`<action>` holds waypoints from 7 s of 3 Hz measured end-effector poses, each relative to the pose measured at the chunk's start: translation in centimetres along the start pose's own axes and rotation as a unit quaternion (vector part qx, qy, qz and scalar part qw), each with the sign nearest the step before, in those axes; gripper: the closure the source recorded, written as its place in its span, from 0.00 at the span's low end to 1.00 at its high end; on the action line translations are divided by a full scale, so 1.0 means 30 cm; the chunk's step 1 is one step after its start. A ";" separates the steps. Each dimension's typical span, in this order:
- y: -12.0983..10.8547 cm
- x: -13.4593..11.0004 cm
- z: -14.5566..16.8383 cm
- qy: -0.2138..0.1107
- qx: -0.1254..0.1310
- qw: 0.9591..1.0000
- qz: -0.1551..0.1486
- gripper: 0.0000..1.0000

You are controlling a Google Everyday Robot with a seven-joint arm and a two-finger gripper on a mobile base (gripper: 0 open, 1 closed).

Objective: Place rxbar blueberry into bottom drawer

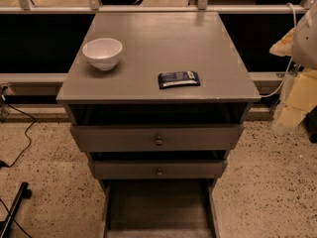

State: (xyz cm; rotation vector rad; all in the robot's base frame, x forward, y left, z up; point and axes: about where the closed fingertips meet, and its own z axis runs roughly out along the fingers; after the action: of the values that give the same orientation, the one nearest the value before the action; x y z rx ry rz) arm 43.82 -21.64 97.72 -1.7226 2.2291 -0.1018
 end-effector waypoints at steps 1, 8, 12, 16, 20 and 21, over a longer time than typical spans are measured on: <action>0.000 0.000 0.000 0.000 0.000 1.000 0.000 0.00; -0.410 -0.524 0.711 -0.020 -0.113 0.984 -0.133 0.18; -0.432 -0.501 0.742 -0.015 -0.123 0.984 -0.125 0.88; 0.079 -0.565 0.329 -0.247 -0.010 0.963 -0.109 1.00; 0.547 -0.039 0.999 -0.134 -0.169 0.975 0.049 1.00; 0.544 -0.042 0.993 -0.135 -0.167 0.976 0.048 1.00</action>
Offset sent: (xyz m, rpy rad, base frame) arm 0.0659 0.0513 -0.0215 0.0950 -0.0303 0.1508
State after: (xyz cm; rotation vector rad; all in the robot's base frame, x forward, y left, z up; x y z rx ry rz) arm 37.67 -11.93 65.72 -1.6627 2.2089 0.5263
